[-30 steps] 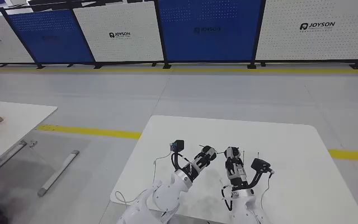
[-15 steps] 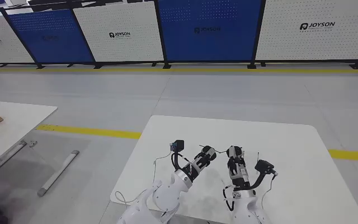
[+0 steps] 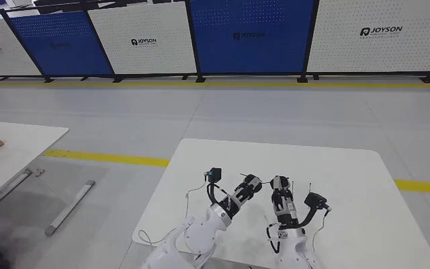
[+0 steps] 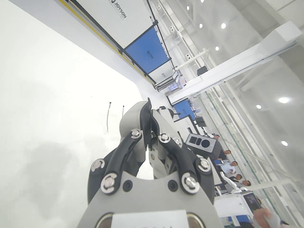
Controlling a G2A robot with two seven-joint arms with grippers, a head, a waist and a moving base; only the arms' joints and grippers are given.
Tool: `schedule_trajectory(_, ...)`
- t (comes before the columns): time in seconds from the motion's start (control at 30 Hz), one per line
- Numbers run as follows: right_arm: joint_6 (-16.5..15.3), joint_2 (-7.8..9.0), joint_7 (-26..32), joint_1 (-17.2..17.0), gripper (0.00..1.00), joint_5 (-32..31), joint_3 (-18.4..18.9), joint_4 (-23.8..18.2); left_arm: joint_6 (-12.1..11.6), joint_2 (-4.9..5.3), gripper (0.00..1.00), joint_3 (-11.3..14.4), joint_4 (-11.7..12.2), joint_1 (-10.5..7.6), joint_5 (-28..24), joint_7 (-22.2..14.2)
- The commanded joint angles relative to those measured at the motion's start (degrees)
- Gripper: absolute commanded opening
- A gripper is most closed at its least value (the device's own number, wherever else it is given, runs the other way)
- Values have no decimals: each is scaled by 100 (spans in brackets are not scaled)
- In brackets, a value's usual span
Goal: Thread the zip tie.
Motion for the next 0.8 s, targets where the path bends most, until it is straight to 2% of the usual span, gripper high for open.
schedule_trajectory(0.0,-96,-2,88,-11,0,95,0,-21,-41,6,0,-27,-15,18,-11,-51)
schedule_trajectory(0.33,-111,7,87,-64,0,133,77,-108,-25,18,0,-155,-31,87,-20,-73)
schedule_trajectory(0.77,-137,1,218,-94,0,212,117,-194,-60,3,0,-146,-63,78,-57,-150)
